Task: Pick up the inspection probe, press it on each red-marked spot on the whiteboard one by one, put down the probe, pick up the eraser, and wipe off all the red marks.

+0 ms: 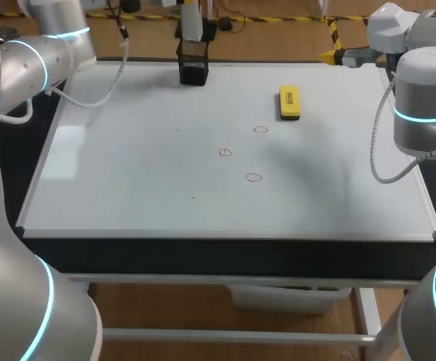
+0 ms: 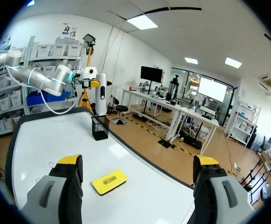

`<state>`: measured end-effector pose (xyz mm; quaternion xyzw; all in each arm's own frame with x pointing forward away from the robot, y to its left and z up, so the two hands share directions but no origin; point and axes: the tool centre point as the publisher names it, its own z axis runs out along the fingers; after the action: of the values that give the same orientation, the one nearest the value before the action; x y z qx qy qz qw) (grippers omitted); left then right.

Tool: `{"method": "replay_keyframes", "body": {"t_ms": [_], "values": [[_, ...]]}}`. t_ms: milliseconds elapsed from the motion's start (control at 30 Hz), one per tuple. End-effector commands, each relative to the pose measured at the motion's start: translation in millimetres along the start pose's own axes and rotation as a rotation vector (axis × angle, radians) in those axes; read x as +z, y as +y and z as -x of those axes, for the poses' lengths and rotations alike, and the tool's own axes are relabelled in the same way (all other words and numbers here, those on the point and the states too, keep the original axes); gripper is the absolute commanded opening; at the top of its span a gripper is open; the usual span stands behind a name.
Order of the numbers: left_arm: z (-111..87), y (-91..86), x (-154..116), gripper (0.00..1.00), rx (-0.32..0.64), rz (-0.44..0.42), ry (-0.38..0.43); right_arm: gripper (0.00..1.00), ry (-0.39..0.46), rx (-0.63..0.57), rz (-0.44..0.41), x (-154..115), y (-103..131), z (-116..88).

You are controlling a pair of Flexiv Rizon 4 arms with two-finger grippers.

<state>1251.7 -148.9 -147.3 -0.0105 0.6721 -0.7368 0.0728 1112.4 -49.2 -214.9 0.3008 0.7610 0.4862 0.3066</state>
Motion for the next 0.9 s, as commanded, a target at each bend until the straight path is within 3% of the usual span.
{"method": "replay_keyframes", "body": {"t_ms": [33,367,900], "values": [[-2.3,-9.4,-12,0.00,0.010,0.008,0.467,1.00,0.000,0.000,0.001,0,0,0],[-33.9,-17.5,-43,0.00,0.029,0.019,0.447,1.00,0.000,0.000,0.001,0,0,0],[-77.8,-0.7,-91,0.00,-0.005,0.042,0.477,1.00,0.000,0.000,0.001,0,0,0]]}}
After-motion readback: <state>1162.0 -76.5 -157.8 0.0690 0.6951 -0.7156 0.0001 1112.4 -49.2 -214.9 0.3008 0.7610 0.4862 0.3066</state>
